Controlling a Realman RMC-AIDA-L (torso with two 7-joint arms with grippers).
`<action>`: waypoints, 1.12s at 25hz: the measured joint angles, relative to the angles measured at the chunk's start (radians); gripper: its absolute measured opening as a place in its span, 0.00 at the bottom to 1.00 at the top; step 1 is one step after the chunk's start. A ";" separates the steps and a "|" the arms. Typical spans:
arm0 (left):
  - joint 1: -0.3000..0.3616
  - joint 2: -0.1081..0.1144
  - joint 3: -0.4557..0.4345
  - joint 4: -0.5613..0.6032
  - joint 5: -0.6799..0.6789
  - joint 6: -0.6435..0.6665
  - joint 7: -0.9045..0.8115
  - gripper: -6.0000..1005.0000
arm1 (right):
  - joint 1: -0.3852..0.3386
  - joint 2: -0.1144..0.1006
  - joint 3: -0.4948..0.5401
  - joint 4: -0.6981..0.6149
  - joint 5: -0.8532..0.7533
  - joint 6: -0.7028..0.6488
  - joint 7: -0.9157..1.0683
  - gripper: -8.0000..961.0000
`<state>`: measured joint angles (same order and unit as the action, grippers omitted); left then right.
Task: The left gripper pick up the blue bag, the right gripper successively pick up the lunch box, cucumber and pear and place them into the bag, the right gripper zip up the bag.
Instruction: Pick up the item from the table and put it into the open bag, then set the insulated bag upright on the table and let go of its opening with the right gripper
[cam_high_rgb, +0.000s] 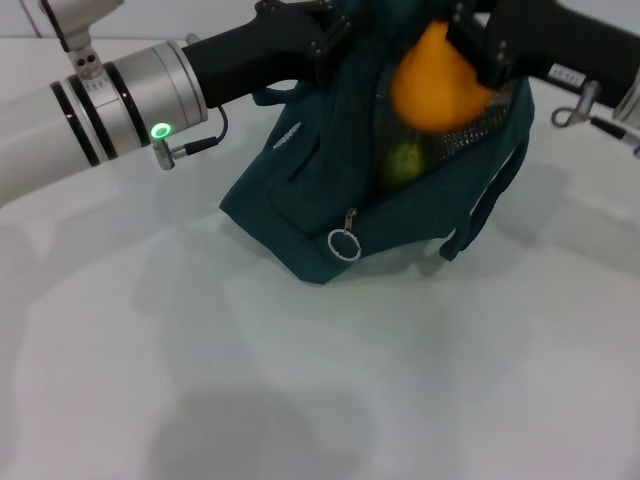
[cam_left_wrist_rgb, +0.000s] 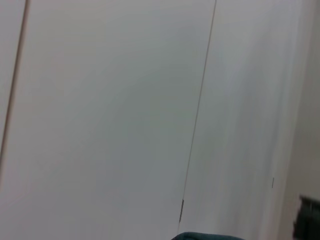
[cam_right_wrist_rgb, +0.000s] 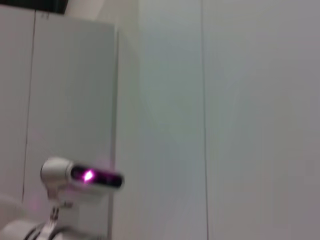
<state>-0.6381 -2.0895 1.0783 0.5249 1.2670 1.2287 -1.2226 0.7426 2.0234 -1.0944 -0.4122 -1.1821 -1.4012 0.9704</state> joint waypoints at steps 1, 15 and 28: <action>0.000 0.000 0.000 0.000 0.000 0.000 0.000 0.12 | -0.001 0.000 -0.018 0.001 0.001 0.011 0.001 0.04; -0.009 -0.001 0.001 -0.011 0.000 0.000 0.017 0.12 | -0.018 0.004 -0.123 -0.007 0.097 0.052 0.002 0.29; -0.001 0.004 -0.003 -0.003 0.000 -0.022 0.032 0.12 | -0.359 -0.123 -0.101 -0.248 -0.119 -0.143 0.248 0.51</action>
<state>-0.6396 -2.0851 1.0751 0.5218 1.2669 1.2065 -1.1903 0.3833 1.9005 -1.1953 -0.6605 -1.3008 -1.5446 1.2183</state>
